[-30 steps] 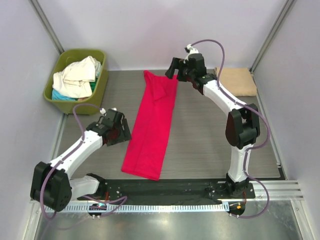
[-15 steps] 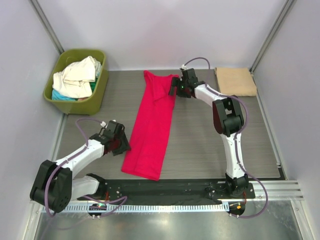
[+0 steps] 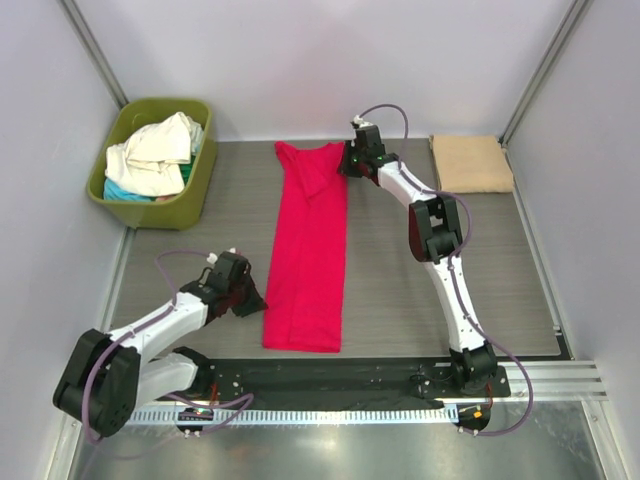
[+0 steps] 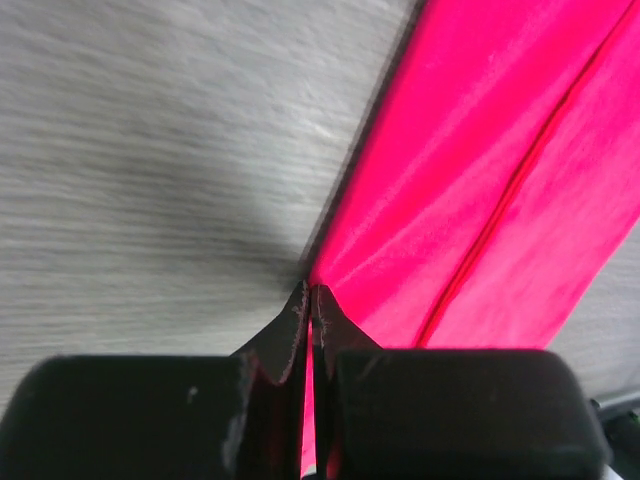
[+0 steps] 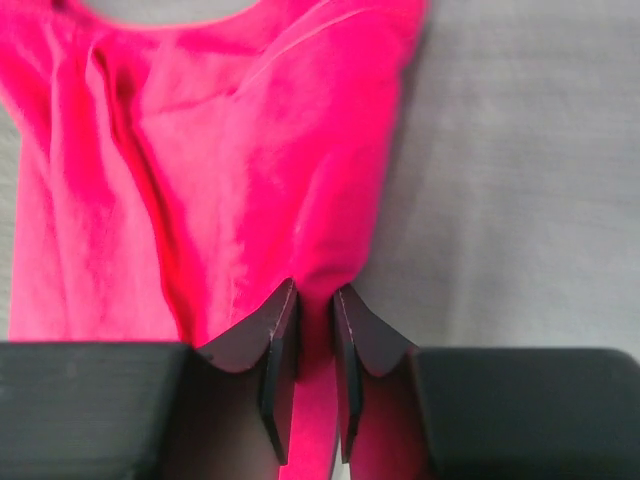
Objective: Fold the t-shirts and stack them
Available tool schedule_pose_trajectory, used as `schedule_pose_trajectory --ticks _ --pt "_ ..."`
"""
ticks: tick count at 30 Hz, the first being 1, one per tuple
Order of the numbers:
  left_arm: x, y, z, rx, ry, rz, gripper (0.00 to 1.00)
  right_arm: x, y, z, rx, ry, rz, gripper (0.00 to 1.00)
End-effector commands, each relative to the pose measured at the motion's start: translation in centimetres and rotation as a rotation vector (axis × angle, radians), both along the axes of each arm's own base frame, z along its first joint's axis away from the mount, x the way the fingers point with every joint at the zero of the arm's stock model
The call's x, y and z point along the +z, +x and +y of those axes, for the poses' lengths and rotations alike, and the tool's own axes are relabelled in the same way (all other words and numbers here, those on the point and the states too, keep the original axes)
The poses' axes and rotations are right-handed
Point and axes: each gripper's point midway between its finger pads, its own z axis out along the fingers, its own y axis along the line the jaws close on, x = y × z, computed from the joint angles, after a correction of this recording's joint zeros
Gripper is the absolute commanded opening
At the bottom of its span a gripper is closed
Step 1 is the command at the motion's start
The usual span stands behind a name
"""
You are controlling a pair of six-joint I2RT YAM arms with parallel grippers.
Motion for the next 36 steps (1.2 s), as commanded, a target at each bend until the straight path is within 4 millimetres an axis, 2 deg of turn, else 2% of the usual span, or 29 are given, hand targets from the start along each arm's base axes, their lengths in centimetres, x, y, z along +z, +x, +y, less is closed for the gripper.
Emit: schedule_pose_trajectory --ticks 1,2,5,6,7,8,10,11,13,14,16,17,18,19,20,21,22,23,24,25,26,27,28,29,31,32,33,35,36 --pt "0.1 -1.4 -0.8 -0.01 -0.045 0.036 0.0 0.2 2.1 -0.3 0.012 -0.03 -0.055 0.25" --pt "0.2 -1.4 -0.8 -0.007 -0.051 0.033 0.0 1.3 2.6 0.1 0.025 -0.013 -0.084 0.26" --pt "0.6 -1.3 -0.9 -0.008 -0.057 0.022 0.01 2.1 2.9 -0.2 0.012 -0.024 -0.102 0.29" --pt "0.7 -1.2 -0.8 -0.013 -0.049 0.015 0.04 2.1 2.8 -0.3 0.011 -0.023 -0.1 0.34" --pt "0.8 -1.1 -0.7 -0.016 -0.044 0.009 0.18 3.1 2.8 -0.2 0.013 -0.019 -0.117 0.55" --pt "1.1 -1.0 -0.7 -0.016 -0.04 0.003 0.29 2.3 2.3 -0.3 0.017 -0.025 -0.097 0.69" --pt "1.7 -0.8 -0.7 -0.032 -0.036 -0.022 0.56 2.7 2.0 -0.2 0.033 -0.023 -0.101 0.82" --pt "2.1 -0.7 -0.6 -0.034 -0.03 -0.031 0.61 3.4 1.8 -0.3 0.033 -0.023 -0.107 0.88" --pt "2.9 -0.5 -0.3 -0.039 -0.024 -0.064 0.65 4.3 1.8 -0.4 0.027 -0.012 -0.112 0.92" --pt "3.0 -0.6 -0.1 -0.038 -0.016 -0.068 0.65 5.9 1.6 -0.3 0.028 0.0 -0.129 0.94" --pt "3.4 -0.7 -0.1 -0.042 -0.015 -0.077 0.63 7.7 1.1 -0.2 0.024 0.021 -0.135 0.95" --pt "3.4 -1.0 -0.1 -0.051 -0.02 -0.075 0.63 7.1 0.2 -0.5 0.017 0.02 -0.104 0.95" --pt "3.4 -1.2 -0.1 -0.056 -0.024 -0.074 0.62 9.9 -0.5 -0.7 0.01 0.036 -0.129 0.96" --pt "3.3 -1.4 -0.1 -0.061 -0.028 -0.072 0.6 10.2 -1.2 -1.1 -0.001 0.037 -0.12 0.96" --pt "3.1 -1.9 -0.2 -0.071 -0.04 -0.061 0.59 8.1 -2.9 -1.5 -0.016 0.039 -0.049 0.96" --pt "2.9 -2.1 -0.2 -0.075 -0.042 -0.057 0.59 10.9 -4.1 -1.8 -0.022 0.056 -0.071 0.96" --pt "2.7 -2.4 -0.4 -0.084 -0.046 -0.053 0.58 10.8 -5.2 -2.2 -0.035 0.061 -0.048 0.96" --pt "2.5 -2.6 -0.6 -0.088 -0.053 -0.05 0.58 8.7 -7.6 -2.5 -0.039 0.069 0.03 0.95" --pt "2.4 -2.9 -0.7 -0.095 -0.057 -0.045 0.58 8.6 -9.0 -2.6 -0.036 0.081 0.057 0.95" --pt "2.2 -3.1 -0.8 -0.102 -0.059 -0.04 0.58 11.0 -10.5 -2.8 -0.037 0.104 0.037 0.93" --pt "1.9 -3.4 -0.8 -0.107 -0.058 -0.034 0.58 8.1 -13.6 -3.2 -0.051 0.098 0.13 0.93" --pt "1.9 -3.4 -0.9 -0.11 -0.061 -0.035 0.58 7.6 -15.3 -3.2 -0.051 0.095 0.153 0.92" --pt "1.7 -3.7 -1.0 -0.117 -0.061 -0.03 0.57 9.7 -17.0 -3.4 -0.05 0.106 0.124 0.92" --pt "1.5 -3.9 -1.0 -0.121 -0.062 -0.024 0.57 6.7 -20.5 -3.2 -0.038 0.069 0.198 0.91" --pt "1.3 -4.3 -1.1 -0.124 -0.066 -0.015 0.56 6.0 -24.3 -2.8 -0.02 0.053 0.228 0.91" --pt "0.9 -4.6 -1.1 -0.125 -0.068 -0.007 0.56 5.0 -27.4 -3.1 -0.003 0.041 0.258 0.9" --pt "0.8 -4.8 -1.1 -0.126 -0.07 -0.004 0.56 4.4 -30.0 -1.6 0.035 0.039 0.281 0.9" --pt "0.5 -5.3 -1.2 -0.129 -0.078 0.004 0.54 2.9 -34.6 -1.6 0.066 0.023 0.324 0.88" --pt "0.4 -5.5 -1.2 -0.131 -0.083 0.008 0.54 2.4 -37.3 -0.1 0.121 0.021 0.344 0.87"
